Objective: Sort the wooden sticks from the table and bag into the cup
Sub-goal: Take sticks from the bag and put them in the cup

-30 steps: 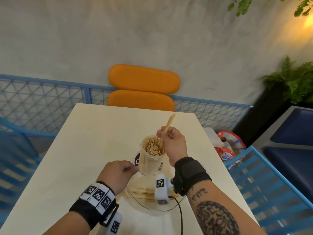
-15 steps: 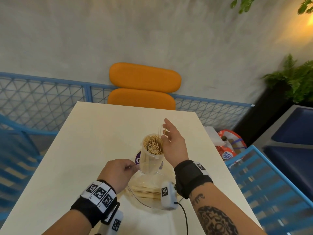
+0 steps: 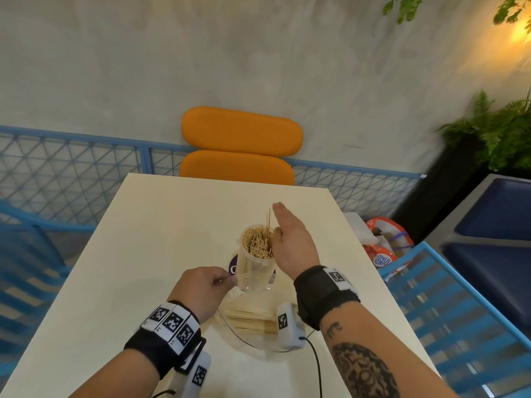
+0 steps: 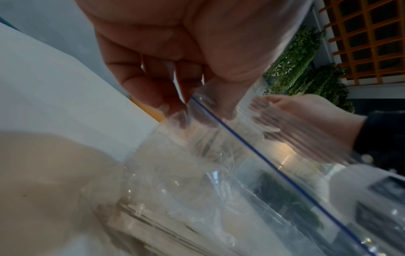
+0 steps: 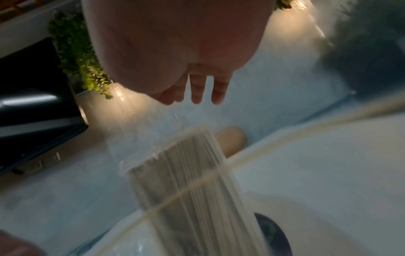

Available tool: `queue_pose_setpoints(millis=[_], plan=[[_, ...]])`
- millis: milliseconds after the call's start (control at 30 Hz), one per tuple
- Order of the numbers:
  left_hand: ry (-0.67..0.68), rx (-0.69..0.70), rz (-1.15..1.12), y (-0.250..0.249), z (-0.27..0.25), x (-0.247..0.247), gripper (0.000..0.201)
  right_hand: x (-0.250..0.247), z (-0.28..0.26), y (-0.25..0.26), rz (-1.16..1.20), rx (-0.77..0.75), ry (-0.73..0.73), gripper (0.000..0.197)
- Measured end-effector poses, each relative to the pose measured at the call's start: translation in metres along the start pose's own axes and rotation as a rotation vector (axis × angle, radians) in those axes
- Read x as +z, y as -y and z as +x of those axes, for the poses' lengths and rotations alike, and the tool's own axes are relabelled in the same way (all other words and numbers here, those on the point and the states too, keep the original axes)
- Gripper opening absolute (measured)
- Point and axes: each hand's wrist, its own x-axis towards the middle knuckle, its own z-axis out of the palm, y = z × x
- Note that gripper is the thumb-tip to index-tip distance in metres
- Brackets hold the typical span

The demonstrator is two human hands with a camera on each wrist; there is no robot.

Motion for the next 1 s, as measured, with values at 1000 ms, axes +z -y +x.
queue_pose_setpoints(millis=[1000], plan=[[-0.089, -0.018, -0.085, 0.003, -0.023, 0.014, 0.022, 0.056, -0.088, -0.003, -0.377, 0.146, 0.613, 0.029]])
